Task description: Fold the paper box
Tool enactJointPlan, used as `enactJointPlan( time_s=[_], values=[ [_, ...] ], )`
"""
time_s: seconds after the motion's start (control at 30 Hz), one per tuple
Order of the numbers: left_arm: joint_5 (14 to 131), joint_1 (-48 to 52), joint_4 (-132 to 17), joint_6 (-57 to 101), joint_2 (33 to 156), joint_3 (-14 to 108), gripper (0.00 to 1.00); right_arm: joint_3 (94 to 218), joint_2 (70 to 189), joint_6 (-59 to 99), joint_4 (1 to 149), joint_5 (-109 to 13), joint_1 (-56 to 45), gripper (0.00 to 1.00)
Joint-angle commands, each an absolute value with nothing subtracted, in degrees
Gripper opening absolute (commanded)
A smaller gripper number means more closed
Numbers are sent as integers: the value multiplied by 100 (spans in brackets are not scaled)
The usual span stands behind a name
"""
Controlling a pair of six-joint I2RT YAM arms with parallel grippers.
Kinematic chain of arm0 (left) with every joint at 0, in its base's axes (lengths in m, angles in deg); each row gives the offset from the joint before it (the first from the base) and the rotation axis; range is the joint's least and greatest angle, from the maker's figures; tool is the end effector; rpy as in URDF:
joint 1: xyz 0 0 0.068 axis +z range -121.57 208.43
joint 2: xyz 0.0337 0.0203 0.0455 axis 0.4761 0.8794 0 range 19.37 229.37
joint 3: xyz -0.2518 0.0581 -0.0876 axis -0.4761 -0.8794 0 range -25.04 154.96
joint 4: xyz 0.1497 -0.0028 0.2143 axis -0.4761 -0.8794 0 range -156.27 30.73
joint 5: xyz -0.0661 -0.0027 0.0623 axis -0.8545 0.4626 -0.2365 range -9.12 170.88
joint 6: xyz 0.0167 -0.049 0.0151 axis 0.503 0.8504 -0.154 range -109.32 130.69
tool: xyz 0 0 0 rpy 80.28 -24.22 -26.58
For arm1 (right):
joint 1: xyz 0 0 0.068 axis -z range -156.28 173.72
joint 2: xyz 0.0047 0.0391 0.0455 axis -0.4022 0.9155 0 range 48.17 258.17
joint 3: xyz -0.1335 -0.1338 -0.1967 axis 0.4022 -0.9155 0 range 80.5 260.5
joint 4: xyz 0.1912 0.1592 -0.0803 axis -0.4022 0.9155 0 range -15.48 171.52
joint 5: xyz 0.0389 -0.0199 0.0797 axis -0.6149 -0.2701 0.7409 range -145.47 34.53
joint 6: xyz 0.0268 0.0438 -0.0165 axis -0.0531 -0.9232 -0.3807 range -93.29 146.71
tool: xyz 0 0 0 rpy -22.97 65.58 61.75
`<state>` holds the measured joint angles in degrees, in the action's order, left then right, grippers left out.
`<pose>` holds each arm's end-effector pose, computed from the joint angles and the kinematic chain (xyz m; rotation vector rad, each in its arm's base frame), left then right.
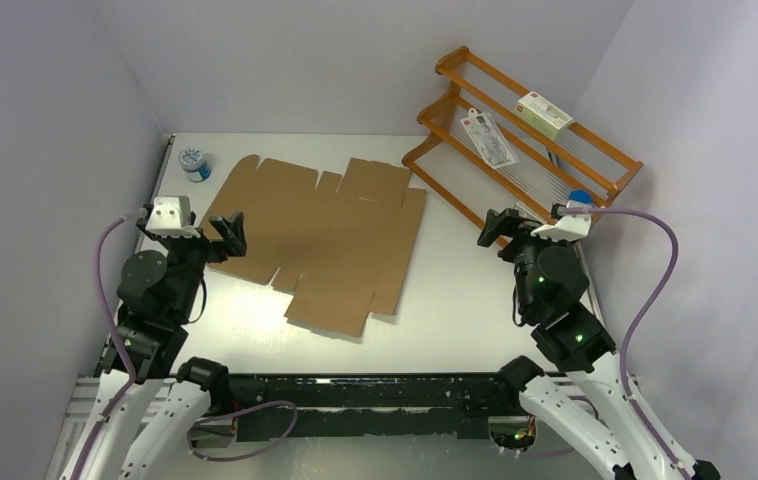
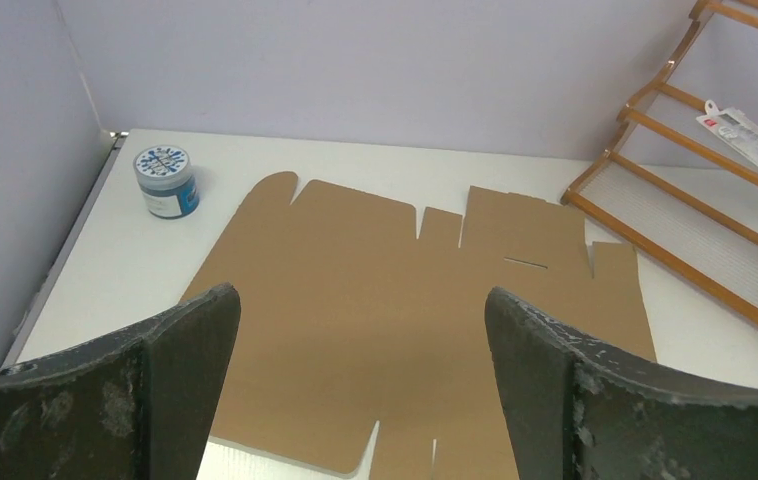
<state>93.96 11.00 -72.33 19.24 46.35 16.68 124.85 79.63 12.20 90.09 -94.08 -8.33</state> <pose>0.1120 -0.0266 0.3568 -0.0618 1.5439 -0.1839 0.1151 0.0460 0.3596 0.2712 1.5849 0.0845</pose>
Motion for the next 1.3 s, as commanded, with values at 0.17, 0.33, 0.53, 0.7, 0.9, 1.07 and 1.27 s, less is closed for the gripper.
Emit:
enactJointPlan(
  time_s=[0.17,0.33,0.53,0.7,0.9,1.07,1.27],
  values=[
    [9531,1059,-7049,1831,4833,1638,97,12347,7724,1036,8758,-9139,-836,100],
    [9539,1067,-7001,1890,5037,1632,97,12309,7903,835,8868,-8854,-836,100],
    [9300,1076,-7289,1950,5919,1859,97,11969,8410,616,8512,-8170,-828,100],
    [9422,1099,-7716,1990,7092,2333,97,11530,9014,529,7813,-7393,-827,100],
    [8477,1380,-8008,2237,8649,3156,97,11263,10038,705,7136,-7283,-836,100],
    [8175,1482,-8122,2254,9879,3872,97,11202,10634,911,6923,-7411,-845,100],
    [7832,1838,-8057,2360,11077,4292,97,11139,11262,759,6536,-7104,-1042,100]
  ],
)
